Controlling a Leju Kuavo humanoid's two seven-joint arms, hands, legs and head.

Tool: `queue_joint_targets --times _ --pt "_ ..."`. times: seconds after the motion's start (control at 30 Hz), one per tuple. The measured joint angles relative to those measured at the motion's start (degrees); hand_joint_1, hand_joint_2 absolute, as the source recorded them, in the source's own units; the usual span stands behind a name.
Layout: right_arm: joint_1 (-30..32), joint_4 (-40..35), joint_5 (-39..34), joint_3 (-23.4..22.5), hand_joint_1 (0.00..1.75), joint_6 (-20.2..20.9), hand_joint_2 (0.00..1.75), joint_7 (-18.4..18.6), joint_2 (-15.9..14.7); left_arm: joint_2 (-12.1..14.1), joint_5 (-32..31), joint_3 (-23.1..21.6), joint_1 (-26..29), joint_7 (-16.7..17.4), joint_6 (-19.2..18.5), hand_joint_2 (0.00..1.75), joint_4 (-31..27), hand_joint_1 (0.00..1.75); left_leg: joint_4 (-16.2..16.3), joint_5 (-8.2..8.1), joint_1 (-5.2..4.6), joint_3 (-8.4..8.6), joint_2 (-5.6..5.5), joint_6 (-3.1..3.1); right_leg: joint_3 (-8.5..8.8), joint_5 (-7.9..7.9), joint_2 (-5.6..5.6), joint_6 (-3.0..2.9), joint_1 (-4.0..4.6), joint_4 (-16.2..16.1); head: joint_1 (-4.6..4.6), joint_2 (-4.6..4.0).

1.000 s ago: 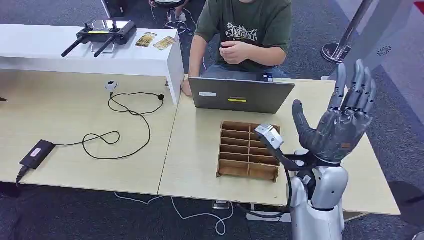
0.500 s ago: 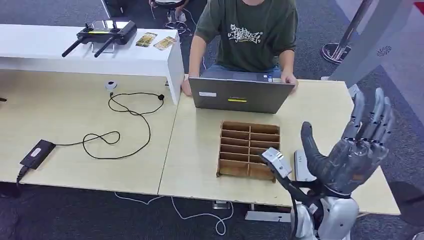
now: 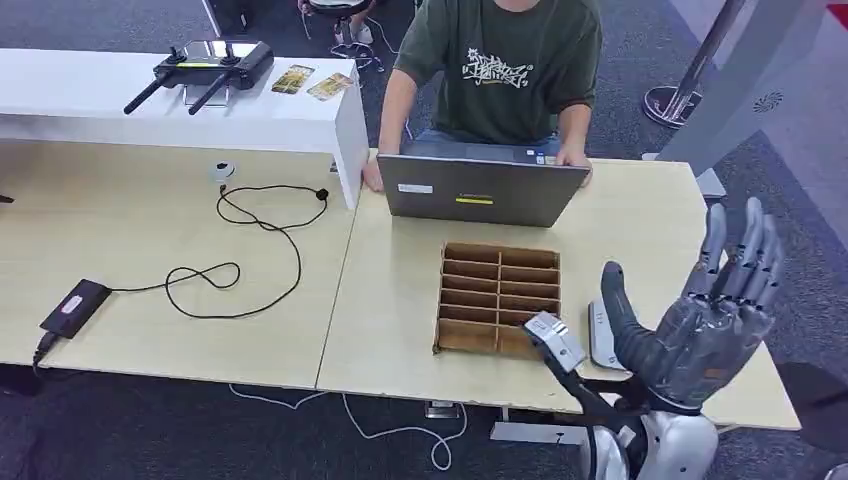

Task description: Pass the card to the sensor for recognition and then transmit it.

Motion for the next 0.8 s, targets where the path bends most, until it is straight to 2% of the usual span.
queue_joint_targets --times 0.37,0.8 --pt "2.47 -0.98 0.00 -1.90 0.00 0.00 1.75 -4.11 0.24 0.31 0.13 0.00 0.17 -0.02 0.00 0.00 0.00 0.00 0.00 -0.02 0.00 0.00 0.00 -0.02 0.00 -0.01 0.00 0.00 0.00 -0.01 -0.02 0.00" --pt "3.80 -1.66 0.00 -3.58 0.00 0.00 1.75 -4.68 0.77 0.42 0.22 0.00 0.53 -0.13 0.00 0.00 0.00 0.00 0.00 -0.02 0.00 0.00 0.00 -0.02 0.00 -0.01 0.00 0.00 0.00 -0.01 0.00 0.00"
